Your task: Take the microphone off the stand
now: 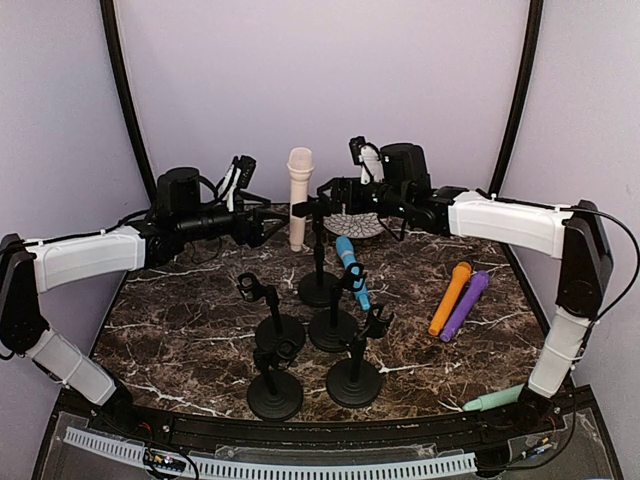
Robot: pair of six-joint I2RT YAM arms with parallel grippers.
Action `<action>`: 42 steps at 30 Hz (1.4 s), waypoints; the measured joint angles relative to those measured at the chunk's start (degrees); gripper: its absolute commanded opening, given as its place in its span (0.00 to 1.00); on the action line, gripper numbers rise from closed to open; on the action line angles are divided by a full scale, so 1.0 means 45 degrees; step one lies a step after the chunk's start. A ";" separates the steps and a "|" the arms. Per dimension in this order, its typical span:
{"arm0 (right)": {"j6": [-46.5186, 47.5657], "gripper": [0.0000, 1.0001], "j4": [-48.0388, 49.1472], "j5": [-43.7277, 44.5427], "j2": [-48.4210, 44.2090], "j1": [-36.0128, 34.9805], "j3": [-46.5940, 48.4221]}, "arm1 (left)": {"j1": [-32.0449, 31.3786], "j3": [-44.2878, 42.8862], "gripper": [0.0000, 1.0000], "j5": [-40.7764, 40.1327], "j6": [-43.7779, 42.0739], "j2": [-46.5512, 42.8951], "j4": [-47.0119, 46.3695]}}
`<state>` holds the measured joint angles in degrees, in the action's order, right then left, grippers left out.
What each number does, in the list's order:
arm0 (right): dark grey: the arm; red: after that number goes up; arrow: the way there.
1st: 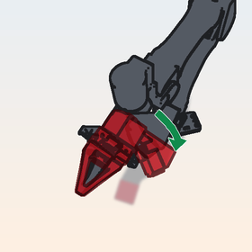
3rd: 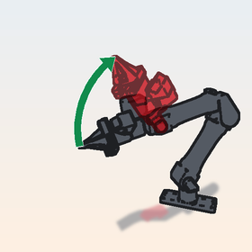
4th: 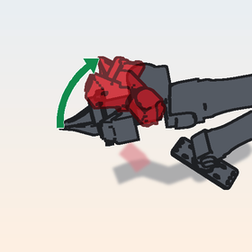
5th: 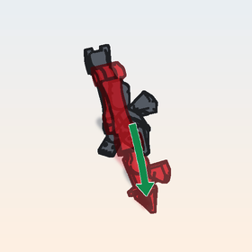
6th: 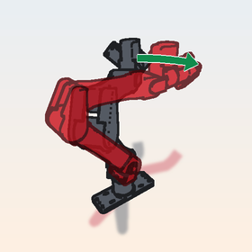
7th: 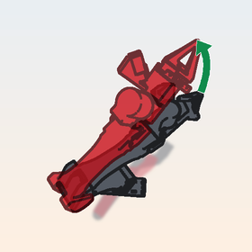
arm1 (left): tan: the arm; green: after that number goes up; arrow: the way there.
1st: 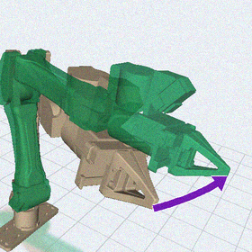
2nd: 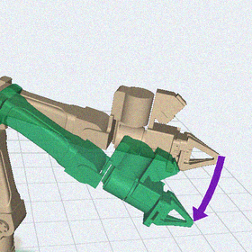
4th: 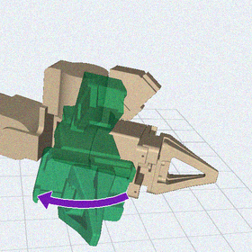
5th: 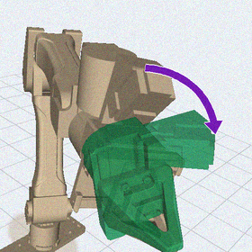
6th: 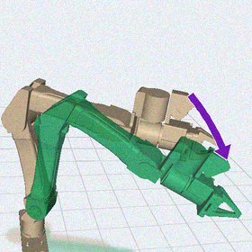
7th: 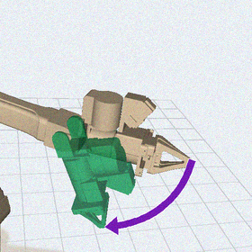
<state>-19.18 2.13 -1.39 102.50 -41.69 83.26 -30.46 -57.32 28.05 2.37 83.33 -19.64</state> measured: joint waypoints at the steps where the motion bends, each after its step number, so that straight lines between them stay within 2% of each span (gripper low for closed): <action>1: 0.0034 0.86 0.0000 0.0010 0.0019 0.0000 -0.0039 | 0.0000 -0.0034 0.88 0.0000 -0.0010 0.0000 0.0000; 7: 0.0423 0.86 -0.0432 0.0209 0.0398 -0.0044 -0.0325 | 0.0000 -0.0257 0.88 0.0078 -0.0019 0.0000 0.0010; 13: 0.0408 0.86 0.0151 0.0253 0.0525 -0.0058 -0.0563 | 0.0000 -0.0418 0.88 0.0219 -0.0019 0.0053 0.0019; 20: 0.0437 0.93 0.0010 -0.0214 0.0316 0.0010 -0.0568 | 0.0000 -0.0962 0.88 0.0918 -0.0112 0.0491 0.0097; 24: 0.0549 0.99 -0.0481 -0.1365 -0.0165 0.0408 -0.0782 | 0.0000 -0.1345 0.88 0.1331 -0.0267 0.0758 0.0194; 31: 0.1345 0.99 -0.0214 -0.5343 -0.1064 0.1705 -0.2025 | 0.0000 -0.1763 0.89 0.1579 -0.0627 0.1253 0.0423; 35: 0.2035 0.98 -0.0160 -0.7077 -0.1059 0.1948 -0.2157 | 0.0005 -0.2089 0.89 0.2132 -0.0879 0.1773 0.0461; 42: 0.2409 0.98 0.0641 -0.8495 -0.0481 0.1962 -0.1982 | 0.0000 -0.2409 0.90 0.3201 -0.1214 0.2657 0.0345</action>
<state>-8.34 5.02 -39.62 100.33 -32.86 74.35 -30.46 -68.16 42.46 -3.09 95.29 -18.09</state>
